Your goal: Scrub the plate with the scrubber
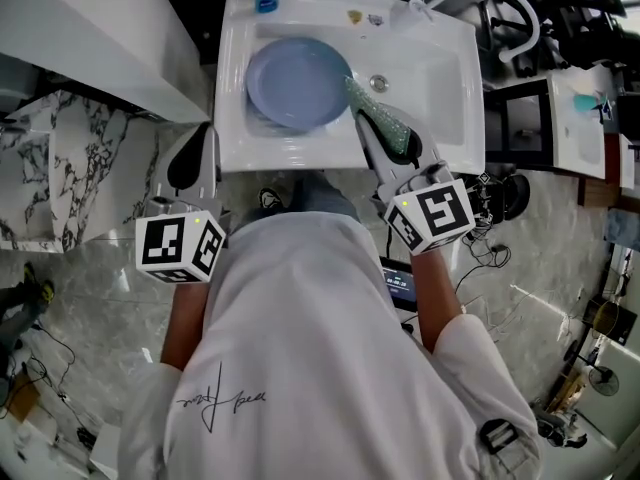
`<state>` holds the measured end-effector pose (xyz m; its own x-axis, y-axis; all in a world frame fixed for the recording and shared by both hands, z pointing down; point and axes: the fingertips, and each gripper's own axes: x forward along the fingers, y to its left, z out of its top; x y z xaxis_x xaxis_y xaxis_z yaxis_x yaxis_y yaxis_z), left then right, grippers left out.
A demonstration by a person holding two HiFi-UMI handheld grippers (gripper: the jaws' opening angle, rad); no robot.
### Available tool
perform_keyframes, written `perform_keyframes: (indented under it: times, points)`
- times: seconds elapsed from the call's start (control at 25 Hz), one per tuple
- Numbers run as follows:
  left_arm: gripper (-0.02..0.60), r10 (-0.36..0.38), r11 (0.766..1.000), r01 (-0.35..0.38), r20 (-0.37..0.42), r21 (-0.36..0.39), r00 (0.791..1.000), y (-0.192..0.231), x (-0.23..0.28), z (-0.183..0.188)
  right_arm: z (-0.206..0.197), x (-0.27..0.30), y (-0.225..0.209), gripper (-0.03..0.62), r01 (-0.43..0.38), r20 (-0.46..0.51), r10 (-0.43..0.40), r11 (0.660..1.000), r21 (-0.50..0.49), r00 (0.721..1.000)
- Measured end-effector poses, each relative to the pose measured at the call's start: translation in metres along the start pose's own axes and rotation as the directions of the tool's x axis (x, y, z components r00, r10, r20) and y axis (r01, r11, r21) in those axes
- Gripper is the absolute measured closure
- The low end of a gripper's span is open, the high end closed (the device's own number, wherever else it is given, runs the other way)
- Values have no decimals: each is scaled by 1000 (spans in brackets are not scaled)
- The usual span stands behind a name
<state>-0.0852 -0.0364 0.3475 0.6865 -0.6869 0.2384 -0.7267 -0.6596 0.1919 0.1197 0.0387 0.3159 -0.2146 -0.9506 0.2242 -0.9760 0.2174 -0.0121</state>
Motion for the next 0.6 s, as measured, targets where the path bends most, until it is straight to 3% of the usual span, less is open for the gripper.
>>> perform_keyframes:
  times: [0.6]
  points:
    - [529,-2,1000,2,-10,-1,1000,8,-2,1,-1,3,9,534,-19,-8,19,1000,20,1000]
